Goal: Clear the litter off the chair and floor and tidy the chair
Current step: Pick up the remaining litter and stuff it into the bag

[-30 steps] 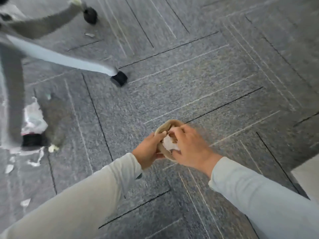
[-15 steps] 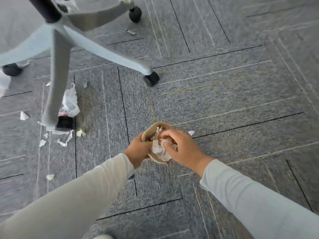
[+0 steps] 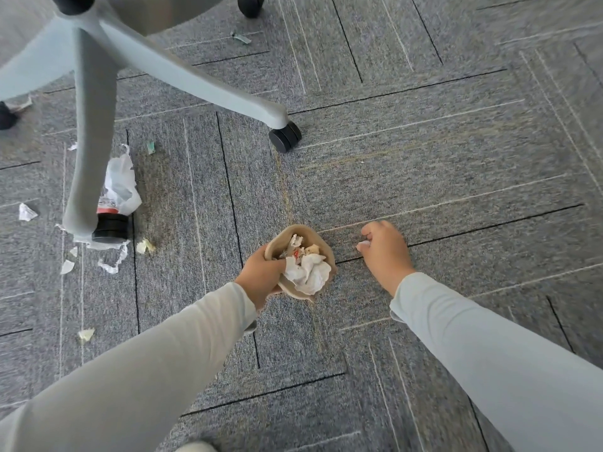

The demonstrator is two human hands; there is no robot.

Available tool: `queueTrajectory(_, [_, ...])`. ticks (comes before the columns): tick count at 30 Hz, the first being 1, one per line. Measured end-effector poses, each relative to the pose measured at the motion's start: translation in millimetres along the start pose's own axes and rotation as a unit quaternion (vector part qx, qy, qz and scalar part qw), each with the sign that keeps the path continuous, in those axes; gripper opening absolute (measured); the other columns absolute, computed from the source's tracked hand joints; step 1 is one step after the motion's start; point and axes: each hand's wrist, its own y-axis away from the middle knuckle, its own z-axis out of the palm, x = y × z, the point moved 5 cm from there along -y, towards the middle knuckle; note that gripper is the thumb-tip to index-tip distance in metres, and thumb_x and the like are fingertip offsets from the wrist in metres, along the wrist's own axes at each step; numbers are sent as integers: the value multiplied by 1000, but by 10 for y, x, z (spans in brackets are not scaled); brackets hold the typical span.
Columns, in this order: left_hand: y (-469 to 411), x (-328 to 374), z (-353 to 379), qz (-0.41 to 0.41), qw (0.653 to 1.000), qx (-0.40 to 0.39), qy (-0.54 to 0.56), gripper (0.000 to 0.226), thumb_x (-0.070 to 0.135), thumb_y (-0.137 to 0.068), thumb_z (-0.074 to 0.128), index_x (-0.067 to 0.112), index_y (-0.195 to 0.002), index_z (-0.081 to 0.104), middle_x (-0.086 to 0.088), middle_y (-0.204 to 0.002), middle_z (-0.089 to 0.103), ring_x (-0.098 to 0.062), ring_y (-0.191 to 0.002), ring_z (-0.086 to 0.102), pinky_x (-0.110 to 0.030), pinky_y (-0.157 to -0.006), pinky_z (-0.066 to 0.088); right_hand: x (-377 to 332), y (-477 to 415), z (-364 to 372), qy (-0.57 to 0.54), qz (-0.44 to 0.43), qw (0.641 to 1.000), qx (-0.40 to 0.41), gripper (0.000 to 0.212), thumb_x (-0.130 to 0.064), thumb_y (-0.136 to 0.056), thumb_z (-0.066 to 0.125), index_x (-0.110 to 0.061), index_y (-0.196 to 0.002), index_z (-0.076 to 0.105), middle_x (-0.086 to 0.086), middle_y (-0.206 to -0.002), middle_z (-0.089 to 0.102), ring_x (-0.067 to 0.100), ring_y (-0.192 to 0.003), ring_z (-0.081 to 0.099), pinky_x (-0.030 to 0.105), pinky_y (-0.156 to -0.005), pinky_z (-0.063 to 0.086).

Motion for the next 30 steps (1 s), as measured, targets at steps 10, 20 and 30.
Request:
queueTrajectory(10, [13,-17,-15,-3,998,-29,52,36,-3,-86,51,17,-116,52,-11,-101,65,-23,-78,67,-33,-63,59,-641,205,-225,-189,-133,973,12,17,-9,-72,72,-17,-78,59,-7,-75,62,7,-70,62,17,-66,53])
queueTrajectory(20, [638,-72,-475,18,981,-37,190,21,4,-83,60,9,-104,61,-8,-84,72,-18,-70,69,-29,-60,59,-1885,818,10,-12,-402,902,-155,27,-26,-84,43,-6,-95,57,12,-98,63,25,-88,58,38,-75,49])
queueTrajectory(30, [1777,-482,-2006,26,952,182,246,26,-9,-79,61,2,-102,63,-13,-91,68,-25,-76,66,-31,-58,60,-3376,1687,604,-6,-438,817,-374,26,-16,-86,44,-24,-110,36,2,-105,56,23,-90,56,41,-77,48])
